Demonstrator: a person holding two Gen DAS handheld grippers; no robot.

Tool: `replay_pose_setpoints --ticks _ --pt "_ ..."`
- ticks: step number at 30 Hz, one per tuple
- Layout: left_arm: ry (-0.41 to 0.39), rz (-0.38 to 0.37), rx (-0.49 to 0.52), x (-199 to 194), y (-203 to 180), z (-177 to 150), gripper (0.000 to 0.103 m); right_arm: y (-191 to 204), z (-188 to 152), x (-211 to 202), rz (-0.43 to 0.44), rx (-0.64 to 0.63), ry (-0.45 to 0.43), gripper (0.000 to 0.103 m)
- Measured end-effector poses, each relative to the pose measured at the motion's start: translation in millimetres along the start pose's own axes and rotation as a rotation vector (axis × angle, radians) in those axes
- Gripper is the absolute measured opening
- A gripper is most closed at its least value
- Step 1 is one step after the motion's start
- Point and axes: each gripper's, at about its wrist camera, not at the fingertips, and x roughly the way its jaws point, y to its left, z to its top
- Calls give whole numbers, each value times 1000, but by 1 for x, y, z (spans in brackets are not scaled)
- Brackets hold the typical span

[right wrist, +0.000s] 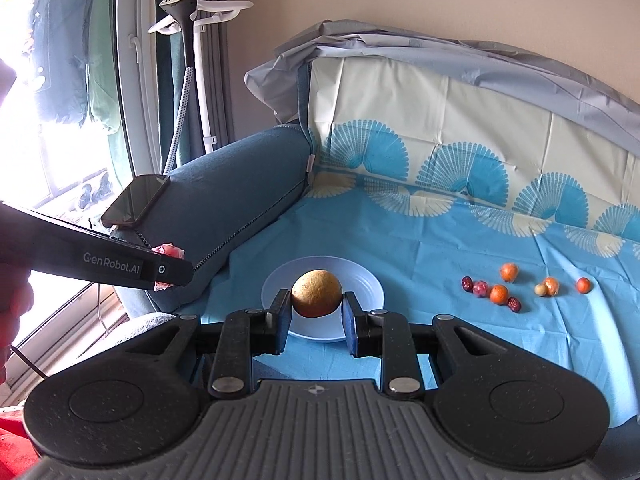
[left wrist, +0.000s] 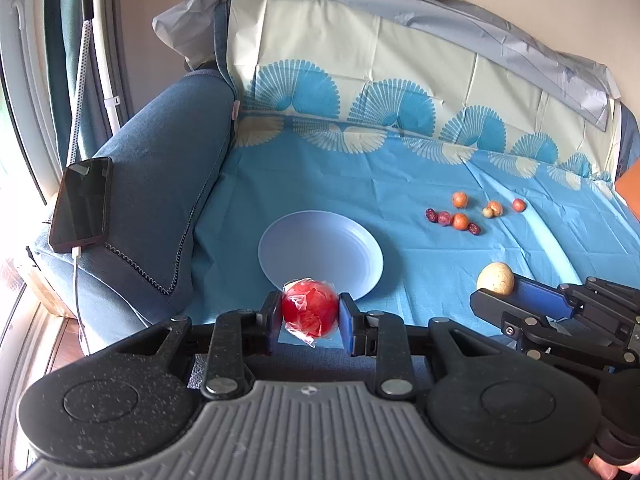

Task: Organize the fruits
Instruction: 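Carry both fruits over the plate and open both grippers to drop them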

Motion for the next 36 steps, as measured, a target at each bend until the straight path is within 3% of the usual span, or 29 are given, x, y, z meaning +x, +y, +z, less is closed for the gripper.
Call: replay_pose_setpoints --ticks 15,36 --pt "58 1 -28 49 12 18 33 -11 0 45 -1 18 82 28" --pt "248 -6 16 237 15 59 33 -39 -9 221 -7 38 286 28"
